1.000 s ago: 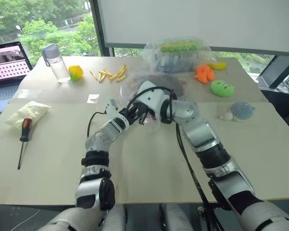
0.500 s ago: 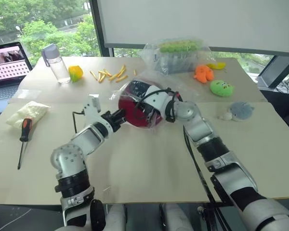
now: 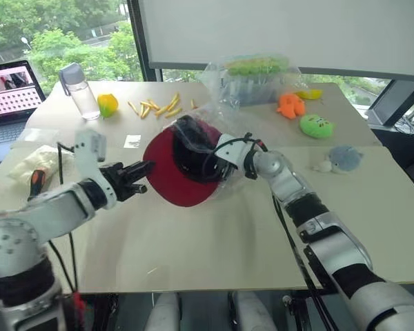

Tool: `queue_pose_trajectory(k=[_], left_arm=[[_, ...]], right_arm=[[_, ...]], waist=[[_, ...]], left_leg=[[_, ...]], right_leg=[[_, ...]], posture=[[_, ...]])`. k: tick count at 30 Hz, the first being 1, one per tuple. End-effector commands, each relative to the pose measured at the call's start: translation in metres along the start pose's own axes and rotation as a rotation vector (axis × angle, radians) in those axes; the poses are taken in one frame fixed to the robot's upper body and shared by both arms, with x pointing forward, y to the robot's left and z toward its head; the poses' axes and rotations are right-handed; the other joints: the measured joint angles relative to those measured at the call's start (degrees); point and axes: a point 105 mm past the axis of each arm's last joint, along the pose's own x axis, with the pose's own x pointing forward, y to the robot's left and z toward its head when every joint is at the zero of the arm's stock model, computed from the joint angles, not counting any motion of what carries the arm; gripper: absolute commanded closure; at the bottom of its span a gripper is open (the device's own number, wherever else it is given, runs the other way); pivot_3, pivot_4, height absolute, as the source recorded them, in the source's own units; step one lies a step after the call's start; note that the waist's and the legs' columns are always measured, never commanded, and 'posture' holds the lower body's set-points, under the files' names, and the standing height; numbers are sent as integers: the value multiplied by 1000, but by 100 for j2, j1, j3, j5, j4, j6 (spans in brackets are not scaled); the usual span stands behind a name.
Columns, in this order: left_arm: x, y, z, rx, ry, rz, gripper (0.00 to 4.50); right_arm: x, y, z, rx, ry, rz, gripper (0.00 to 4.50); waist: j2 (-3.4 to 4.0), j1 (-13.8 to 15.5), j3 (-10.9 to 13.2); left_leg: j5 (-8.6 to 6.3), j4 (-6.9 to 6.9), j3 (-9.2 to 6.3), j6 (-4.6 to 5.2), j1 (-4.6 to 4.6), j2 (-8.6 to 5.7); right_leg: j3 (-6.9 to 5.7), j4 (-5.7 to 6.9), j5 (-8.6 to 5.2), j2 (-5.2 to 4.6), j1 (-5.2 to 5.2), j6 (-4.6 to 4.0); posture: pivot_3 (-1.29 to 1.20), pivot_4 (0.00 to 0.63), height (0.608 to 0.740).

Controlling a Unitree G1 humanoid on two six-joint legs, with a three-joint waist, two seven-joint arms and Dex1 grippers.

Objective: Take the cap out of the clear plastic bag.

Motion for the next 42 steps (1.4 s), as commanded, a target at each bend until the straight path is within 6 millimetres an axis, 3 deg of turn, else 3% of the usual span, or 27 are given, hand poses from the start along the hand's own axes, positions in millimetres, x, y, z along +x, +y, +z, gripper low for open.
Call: queue_pose_trajectory(k=[1,5,9,11,14,19,22,24,26,30,37,40,42], left_arm=[[-33,-9,15,39,-67,-138,4470],[-61,-18,-3,53,34,-268,4470],[-85,-40,-4,19,-89,-476,4470],[-103,-60,8,10,-219,-641,4470],[-116,-68,29,35,-359,-710,4470],[-118,-54,72,68,-578,-641,4470],[-99,-29,93,32,-702,-472,4470],[-80,-3,111,-45,-822,-308,4470],[-76,16,133,-171,-1007,-229,4470],[-67,19,150,-244,-1121,-208,4470],[-46,29,142,-220,-1023,-124,4470],[-10,13,94,-59,-634,-158,4470],[5,15,54,64,-373,-103,4470]], right_arm=[[-4,-17,4,-33,-22,-37,4500],[-6,-21,1,-32,-20,-40,4500],[-7,-22,-2,-38,-12,-50,4500],[-7,-21,-4,-33,-10,-52,4500],[-7,-22,-3,-46,-9,-56,4500],[-5,-17,1,-64,-21,-52,4500],[-5,-13,0,-63,-22,-47,4500],[-5,-10,2,-56,-26,-44,4500],[-4,-3,3,-47,-33,-37,4500],[-4,12,5,-28,-37,-13,4500],[-9,17,6,-4,-28,-22,4500],[-12,15,4,6,-22,-30,4500],[-13,11,3,5,-14,-38,4500]], waist=[[2,-13,1],[2,-86,1],[3,-103,2],[3,-110,2],[2,-101,2],[1,-86,2],[1,-56,2],[0,-2,1],[-3,32,0],[-19,43,-2],[-19,5,-2],[-19,-21,-2],[-17,-28,-1]], left_leg=[[0,-4,0,0,0,0],[0,-23,0,0,0,3],[0,-28,0,0,1,6],[0,-28,0,-1,1,6],[0,-27,0,0,3,11],[0,-26,0,0,17,9],[1,-26,0,0,22,9],[1,-26,0,1,23,8],[5,-26,0,-1,25,10],[16,-25,0,-18,14,6],[16,-31,0,-18,3,6],[17,-30,0,-19,6,7],[16,-35,0,-19,14,5]], right_leg=[[0,-4,0,0,-1,-1],[-2,-2,-13,1,-12,-22],[-5,-4,-34,-2,-13,-58],[-6,-4,-34,-2,-11,-59],[-7,-1,-35,-1,-11,-62],[-6,3,-35,0,-1,-64],[-4,3,-35,0,2,-64],[-3,4,-33,2,6,-61],[-1,1,-24,7,11,-51],[1,-4,5,5,6,-12],[0,-8,4,6,-6,-10],[1,-4,4,7,-4,-10],[2,-2,1,4,1,-11]], posture=[[0,150,740],[0,150,740],[0,150,740],[0,150,740],[0,150,740],[0,150,740],[0,150,740],[0,150,740],[0,150,740],[0,150,740],[0,150,740],[0,150,740],[0,150,740]])
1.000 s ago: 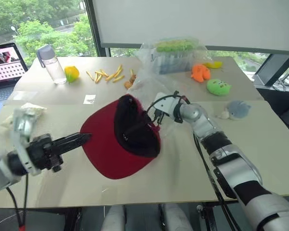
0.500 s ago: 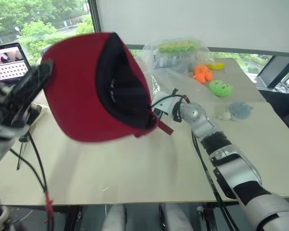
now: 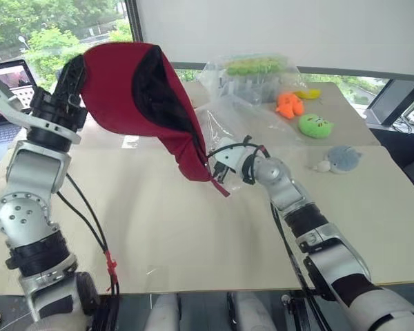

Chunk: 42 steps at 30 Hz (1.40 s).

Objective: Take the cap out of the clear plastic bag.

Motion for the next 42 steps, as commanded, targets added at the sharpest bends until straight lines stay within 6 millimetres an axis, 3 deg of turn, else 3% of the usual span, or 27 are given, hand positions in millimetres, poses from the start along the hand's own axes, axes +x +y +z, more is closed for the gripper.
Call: queue_pose_trajectory(k=[1,4,10,15,16,19,22,25,28,31,36,39,42], left_arm=[[-18,-3,-56,190,384,-24,4470],[-43,2,-72,317,616,-35,4470],[-54,3,-47,444,695,-31,4470],[-56,-19,-18,483,668,-137,4470],[-59,-39,-11,473,662,-250,4470],[-54,-69,29,471,508,-390,4470],[-33,-53,87,394,195,-243,4470],[-21,-32,113,323,-15,-102,4470],[-12,-2,106,345,-89,66,4470],[-4,18,95,259,-187,173,4470],[7,44,43,37,-317,324,4470],[5,51,32,-22,-388,369,4470],[-4,72,25,-44,-453,469,4470]], right_arm=[[-3,-10,3,-18,1,-21,4500],[-4,-18,0,-18,13,-42,4500],[-6,-31,-7,-19,32,-66,4500],[-6,-34,-13,-15,43,-72,4500],[-6,-35,-14,-14,46,-74,4500],[-6,-38,-17,-15,51,-76,4500],[-5,-39,-17,-17,51,-76,4500],[-4,-38,-16,-17,47,-73,4500],[-5,-37,-15,-16,43,-70,4500],[-5,-37,-16,-15,45,-69,4500],[-7,-36,-16,-15,47,-71,4500],[-8,-37,-17,-13,50,-74,4500],[-9,-37,-18,-15,55,-76,4500]], waist=[[1,9,1],[7,6,6],[7,-3,7],[7,-37,7],[7,-46,7],[4,-81,8],[5,-89,9],[6,-97,9],[4,-96,8],[3,-63,8],[0,30,6],[-3,37,6],[-3,15,5]], left_leg=[[0,0,0,0,1,-2],[0,1,1,-1,1,1],[0,-3,1,-2,1,7],[0,-8,1,-2,-3,7],[0,-9,1,-2,-4,7],[0,-7,1,-2,-14,7],[0,-6,1,-1,-10,6],[0,-6,1,0,19,6],[1,-4,1,-1,18,5],[2,-5,1,-2,11,3],[3,-2,1,-5,4,0],[7,1,1,-10,-3,-1],[7,0,1,-10,-2,-1]], right_leg=[[0,1,-1,-2,-3,-1],[0,6,-11,1,-8,-16],[-3,4,-30,1,-12,-52],[-5,3,-32,1,-15,-51],[-5,2,-32,1,-15,-51],[-7,1,-32,0,-22,-50],[-9,4,-32,-1,-18,-49],[-7,14,-30,0,3,-43],[-4,9,-8,0,9,-6],[-2,6,-4,-1,3,-3],[-1,-1,2,-3,3,1],[-1,-2,6,-2,-1,2],[1,-1,6,-1,-3,2]], posture=[[0,150,740],[0,150,740],[0,150,740],[0,150,740],[0,150,740],[0,150,740],[0,150,740],[0,150,740],[0,150,740],[0,150,740],[0,150,740],[0,150,740],[0,150,740]])
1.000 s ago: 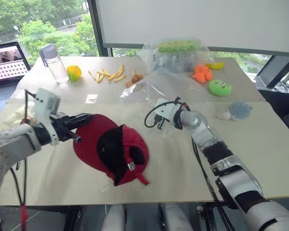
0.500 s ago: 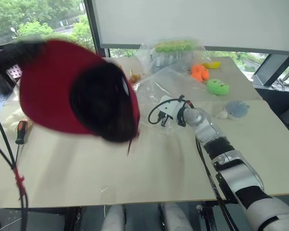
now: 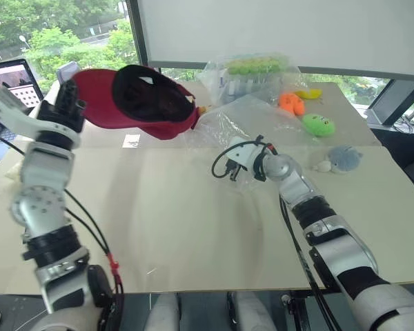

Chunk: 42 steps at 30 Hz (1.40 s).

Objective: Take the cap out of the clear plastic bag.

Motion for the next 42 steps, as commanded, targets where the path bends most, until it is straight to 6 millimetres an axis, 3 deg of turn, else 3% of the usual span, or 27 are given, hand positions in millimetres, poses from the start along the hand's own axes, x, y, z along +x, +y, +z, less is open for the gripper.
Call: queue_pose_trajectory(k=[1,5,7,8,10,11,13,18,22,25,26,27,30,33,37,40,42], left_arm=[[-4,22,23,17,-175,96,4470],[-10,61,15,23,-205,242,4470],[-14,78,0,17,-167,297,4470],[-13,78,-26,-20,-43,270,4470],[-16,72,-58,-56,105,211,4470],[-17,69,-64,-53,136,190,3790],[-17,67,-70,-87,152,188,3185],[-21,74,-56,-87,109,223,1413],[-37,81,-45,-154,86,247,78],[-50,69,-46,-168,180,153,78],[-52,62,-40,-145,191,104,78],[-52,48,-22,-124,193,13,78],[-59,14,29,-17,221,-197,0],[-70,-9,54,78,284,-326,0],[-78,-35,54,170,365,-450,0],[-79,-50,38,213,400,-519,0],[-79,-54,24,239,421,-541,0]], right_arm=[[-5,-12,9,-4,-32,-45,4500],[-5,-12,9,-5,-32,-45,4500],[-5,-11,10,-5,-34,-44,4500],[-5,-10,10,-5,-35,-42,4500],[-5,-10,11,-3,-37,-41,4500],[-5,-10,11,-2,-37,-40,4500],[-5,-10,11,-3,-35,-39,4500],[-8,-11,8,-3,-28,-41,4500],[-9,-9,8,26,-35,-20,4500],[-9,-9,12,51,-59,-5,4500],[-9,-8,14,66,-69,0,4500],[-9,-9,18,98,-88,5,4500],[-9,-10,32,203,-163,25,3727],[-9,-13,45,289,-226,40,2683],[-11,-17,67,431,-321,82,1337],[-28,-27,100,661,-505,177,200],[-48,-28,116,774,-607,299,36]], waist=[[0,0,0],[0,8,0],[0,23,0],[0,31,0],[0,63,0],[0,78,0],[0,79,0],[0,9,0],[0,-30,0],[0,-40,0],[0,-44,0],[0,-48,0],[-13,-74,4],[-8,-119,6],[-5,-78,8],[-5,-45,8],[-4,2,9]], left_leg=[[0,-1,0,0,2,0],[2,1,0,-2,10,0],[3,1,0,-3,9,-1],[3,2,0,-3,8,-1],[3,2,0,-3,6,-2],[3,2,0,-3,6,-4],[4,8,0,-4,-1,-6],[4,8,0,-5,4,-3],[4,6,0,-5,4,-3],[4,6,0,-5,5,-4],[4,7,0,-5,5,-3],[4,6,0,-5,4,-2],[4,7,-1,-5,3,6],[3,3,-1,-5,7,7],[3,-4,0,-6,15,2],[3,-2,0,-6,13,8],[3,-2,0,-6,10,8]], right_leg=[[0,0,0,1,1,0],[0,2,0,1,8,0],[-1,1,0,1,9,1],[-1,1,0,1,9,1],[-2,1,0,-1,10,2],[-3,1,0,-3,11,2],[-3,-1,2,-4,11,7],[-2,-1,5,-2,10,9],[0,-1,5,-2,9,8],[0,-1,5,-3,11,9],[1,0,5,-2,10,9],[0,2,5,-2,9,8],[-2,7,4,5,3,4],[-2,5,0,2,5,-1],[-3,7,-14,-4,7,-19],[-6,11,-24,0,6,-40],[-6,10,-24,0,5,-40]], posture=[[0,150,740],[0,150,740],[0,150,740],[0,150,740],[0,150,740],[0,150,740],[0,150,740],[0,150,740],[0,150,740],[0,150,740],[0,150,740],[0,150,740],[0,150,740],[0,150,740],[0,150,740],[0,150,740],[0,150,740]])
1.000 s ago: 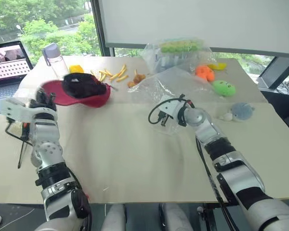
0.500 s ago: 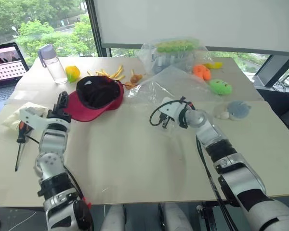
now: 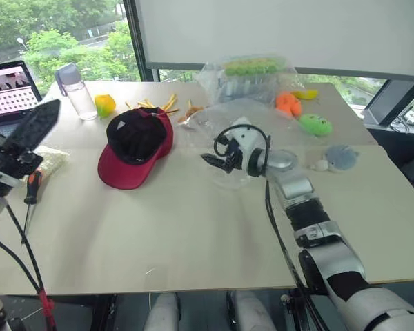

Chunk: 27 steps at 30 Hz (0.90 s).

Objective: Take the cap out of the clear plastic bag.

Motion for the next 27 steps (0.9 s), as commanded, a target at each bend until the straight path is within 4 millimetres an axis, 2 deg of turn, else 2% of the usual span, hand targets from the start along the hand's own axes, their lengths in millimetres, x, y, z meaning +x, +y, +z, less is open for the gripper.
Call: queue_pose_trajectory(k=[1,3,4,6,8,10,12,14,17,21,24,27], left_arm=[[14,-19,-11,93,23,-70,0],[18,-10,-25,124,42,-19,0],[20,1,-32,143,32,52,0],[27,25,-43,197,-10,227,0],[33,40,-56,257,-24,356,0],[34,49,-61,394,-83,501,0],[35,54,-79,532,-67,599,0],[38,50,-98,587,-55,601,0],[34,51,-132,655,7,614,0],[21,57,-167,678,72,629,0],[13,54,-190,660,116,608,0],[7,52,-207,618,141,606,0]], right_arm=[[-24,19,62,185,-207,216,36],[-46,26,68,282,-220,303,36],[-58,27,71,298,-228,315,36],[-71,16,75,329,-264,250,36],[-77,-7,76,363,-314,96,36],[-83,-36,69,339,-348,-133,36],[-97,-68,53,320,-363,-420,36],[-110,-81,34,222,-316,-610,36],[-120,-71,-12,77,-189,-748,36],[-126,-43,-60,-8,-81,-790,36],[-130,-26,-83,-49,-32,-792,36],[-134,-19,-93,-64,-12,-800,36]], waist=[[1,54,1],[2,92,1],[1,105,0],[1,139,0],[-2,164,-2],[-2,147,-2],[-3,119,-3],[-4,141,-4],[-4,193,-7],[1,201,-7],[8,159,-8],[9,151,-8]], left_leg=[[0,-1,0,0,-2,0],[0,-3,0,0,-3,0],[-1,-7,0,0,-3,-2],[-1,-7,0,0,-4,0],[-1,-3,2,0,1,-2],[-1,4,4,0,-2,0],[0,5,7,0,-1,1],[0,4,8,0,2,-1],[0,-1,9,1,-7,-6],[0,-8,10,1,-25,-8],[0,-6,10,2,-21,-7],[1,5,11,1,-15,-7]], right_leg=[[0,-1,1,0,-2,1],[0,-3,9,0,-2,16],[0,-7,8,-2,-2,15],[-2,-11,2,0,-2,5],[0,-9,-5,-1,3,-7],[4,-9,8,4,-1,-11],[7,-12,17,5,-3,-10],[8,-11,21,4,-1,-2],[9,-20,31,-1,-2,30],[12,-20,30,-3,-22,29],[12,-19,28,-2,-18,37],[11,-19,19,-3,-11,2]], posture=[[0,150,740],[0,150,740],[0,150,740],[0,150,740],[0,150,740],[0,150,740],[0,150,740],[0,150,740],[0,150,740],[0,150,740],[0,150,740],[0,150,740]])
